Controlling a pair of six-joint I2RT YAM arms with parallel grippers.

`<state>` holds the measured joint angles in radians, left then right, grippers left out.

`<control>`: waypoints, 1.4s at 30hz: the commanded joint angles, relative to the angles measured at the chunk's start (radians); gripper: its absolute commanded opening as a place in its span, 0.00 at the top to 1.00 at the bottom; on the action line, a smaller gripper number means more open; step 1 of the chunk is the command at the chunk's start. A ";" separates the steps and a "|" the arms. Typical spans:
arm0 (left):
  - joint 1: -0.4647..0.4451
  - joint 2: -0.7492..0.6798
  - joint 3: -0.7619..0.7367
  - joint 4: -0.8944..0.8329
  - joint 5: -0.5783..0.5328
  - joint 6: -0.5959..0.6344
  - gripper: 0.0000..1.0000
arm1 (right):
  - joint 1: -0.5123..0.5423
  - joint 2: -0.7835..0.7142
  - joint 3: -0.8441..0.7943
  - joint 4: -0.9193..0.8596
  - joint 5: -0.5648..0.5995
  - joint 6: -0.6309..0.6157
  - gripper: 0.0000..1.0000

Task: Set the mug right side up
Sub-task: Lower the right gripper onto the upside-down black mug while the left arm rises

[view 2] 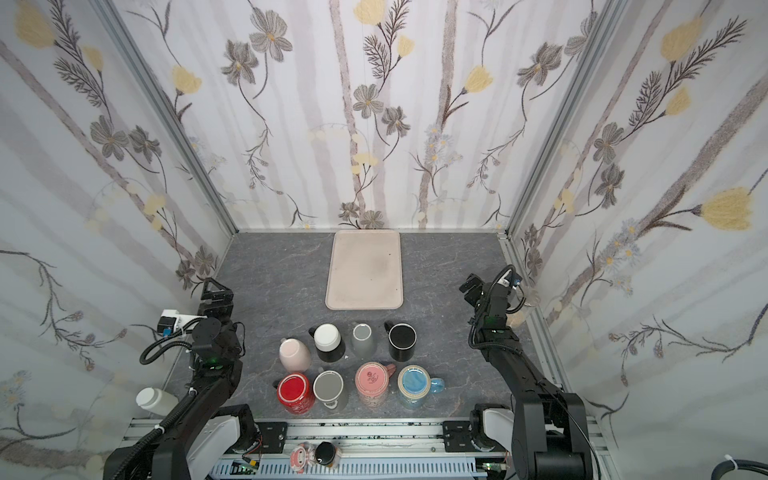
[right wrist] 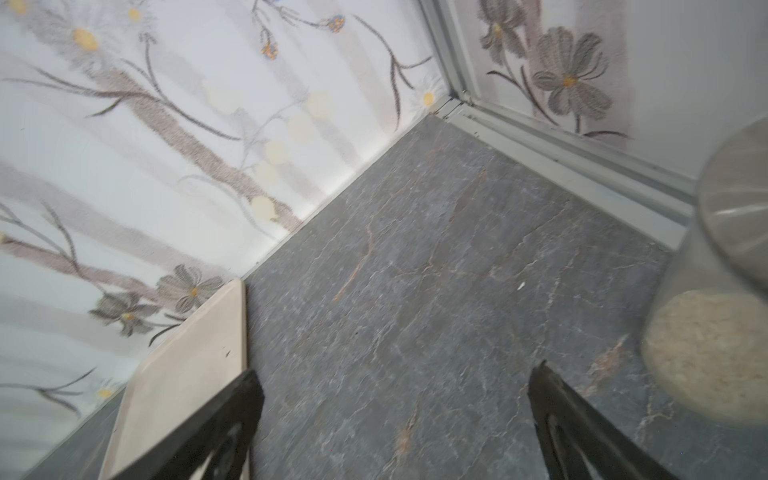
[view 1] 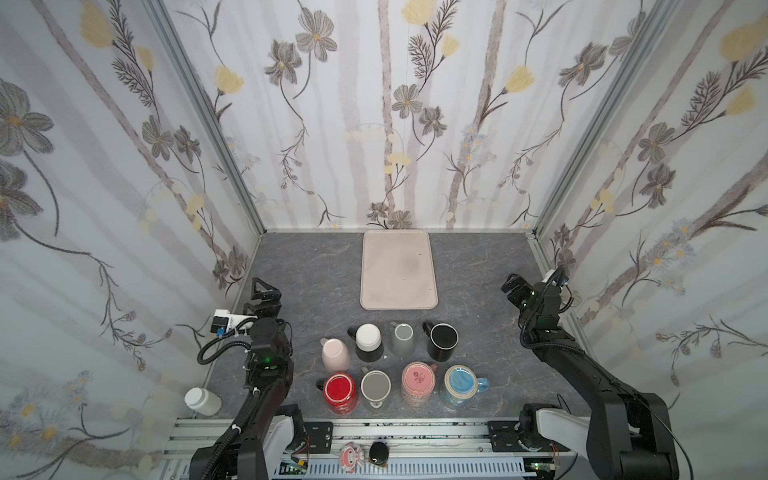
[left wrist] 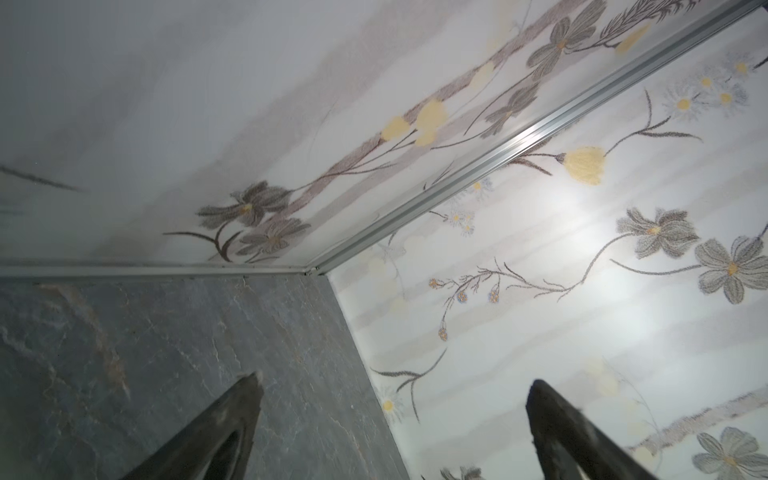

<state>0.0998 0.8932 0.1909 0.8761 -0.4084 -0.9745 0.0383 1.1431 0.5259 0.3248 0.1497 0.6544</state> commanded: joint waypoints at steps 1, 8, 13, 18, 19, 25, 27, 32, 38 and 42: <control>0.004 -0.055 -0.003 0.076 0.125 -0.111 0.00 | 0.076 -0.061 0.033 -0.211 -0.053 -0.071 0.00; -0.062 -0.069 0.146 -0.150 0.363 -0.010 0.00 | 0.209 -0.212 0.014 -0.433 -0.090 -0.123 0.00; -0.191 -0.018 0.230 -0.253 0.483 0.063 0.00 | 0.301 -0.245 0.027 -0.567 -0.134 -0.154 0.00; -0.366 0.038 0.315 -0.360 0.510 0.181 0.00 | 0.403 -0.216 0.088 -0.739 -0.147 -0.162 0.01; -0.383 0.043 0.325 -0.369 0.520 0.192 0.00 | 0.422 -0.211 0.098 -0.770 -0.147 -0.162 0.01; -0.432 0.063 0.339 -0.359 0.578 0.221 0.00 | 0.518 -0.210 0.161 -0.905 -0.196 -0.141 0.01; -0.437 0.065 0.340 -0.361 0.585 0.221 0.00 | 0.546 -0.203 0.183 -0.942 -0.205 -0.137 0.01; -0.439 0.079 0.339 -0.362 0.596 0.234 0.00 | 0.643 -0.156 0.197 -0.922 -0.187 -0.114 0.00; -0.443 0.108 0.358 -0.365 0.631 0.235 0.00 | 0.739 -0.069 0.253 -0.882 -0.040 -0.107 0.00; -0.449 0.123 0.365 -0.361 0.650 0.232 0.00 | 0.775 -0.023 0.263 -0.855 0.004 -0.106 0.00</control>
<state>-0.3454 1.0096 0.5442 0.4980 0.2138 -0.7429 0.7994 1.0943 0.7780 -0.5537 0.0776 0.5350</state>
